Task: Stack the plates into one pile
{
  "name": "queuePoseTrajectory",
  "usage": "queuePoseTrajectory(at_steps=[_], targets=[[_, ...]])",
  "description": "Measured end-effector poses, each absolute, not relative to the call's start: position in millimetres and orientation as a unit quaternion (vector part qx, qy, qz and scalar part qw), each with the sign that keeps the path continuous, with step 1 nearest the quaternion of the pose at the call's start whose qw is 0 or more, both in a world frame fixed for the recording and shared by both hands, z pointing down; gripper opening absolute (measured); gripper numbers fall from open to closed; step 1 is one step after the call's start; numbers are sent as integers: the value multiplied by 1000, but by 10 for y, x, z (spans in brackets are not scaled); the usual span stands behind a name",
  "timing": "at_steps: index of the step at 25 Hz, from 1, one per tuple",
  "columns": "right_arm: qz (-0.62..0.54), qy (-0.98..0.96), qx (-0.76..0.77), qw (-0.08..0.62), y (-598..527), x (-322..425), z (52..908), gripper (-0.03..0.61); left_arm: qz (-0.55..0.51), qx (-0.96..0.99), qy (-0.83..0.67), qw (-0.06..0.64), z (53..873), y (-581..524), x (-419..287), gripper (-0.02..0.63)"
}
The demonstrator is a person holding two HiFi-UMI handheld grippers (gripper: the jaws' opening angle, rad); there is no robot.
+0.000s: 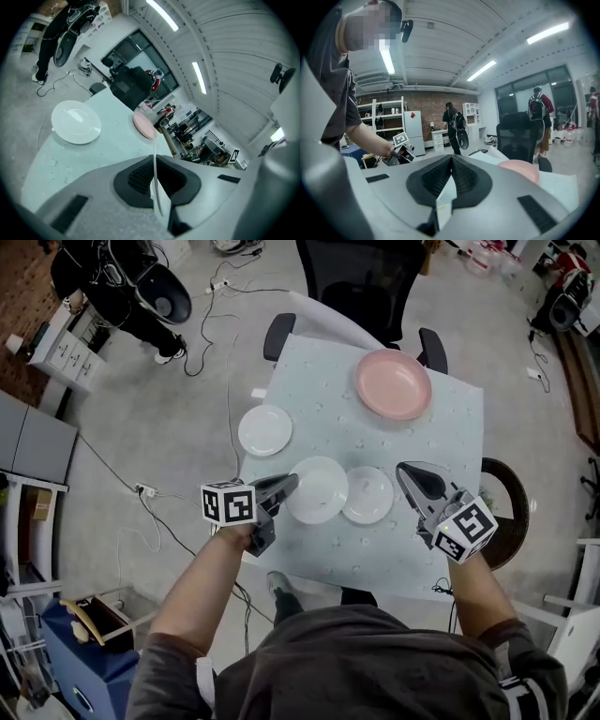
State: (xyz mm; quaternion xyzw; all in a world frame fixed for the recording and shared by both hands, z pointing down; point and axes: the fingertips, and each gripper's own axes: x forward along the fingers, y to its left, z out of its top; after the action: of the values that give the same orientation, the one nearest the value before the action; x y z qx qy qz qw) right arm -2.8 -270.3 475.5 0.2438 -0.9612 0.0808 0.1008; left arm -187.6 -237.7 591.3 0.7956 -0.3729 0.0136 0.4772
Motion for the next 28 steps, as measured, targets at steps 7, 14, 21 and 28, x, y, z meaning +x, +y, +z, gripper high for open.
queuePoseTrajectory(at_steps=[7, 14, 21, 28], targets=[[93, -948, 288, 101, -2795, 559, 4865, -6, 70, 800, -337, 492, 6236, -2591, -1070, 15], [103, -936, 320, 106, -2870, 1063, 5016, -6, 105, 797, -323, 500, 6493, -2677, -586, 15], [114, -928, 339, 103, -2911, 1430, 5145, -6, 147, 798, -338, 477, 6706, -2759, -405, 17], [127, -923, 350, 99, -2878, 1628, 5237, -6, 261, 799, -393, 372, 6914, -2733, -394, 66]])
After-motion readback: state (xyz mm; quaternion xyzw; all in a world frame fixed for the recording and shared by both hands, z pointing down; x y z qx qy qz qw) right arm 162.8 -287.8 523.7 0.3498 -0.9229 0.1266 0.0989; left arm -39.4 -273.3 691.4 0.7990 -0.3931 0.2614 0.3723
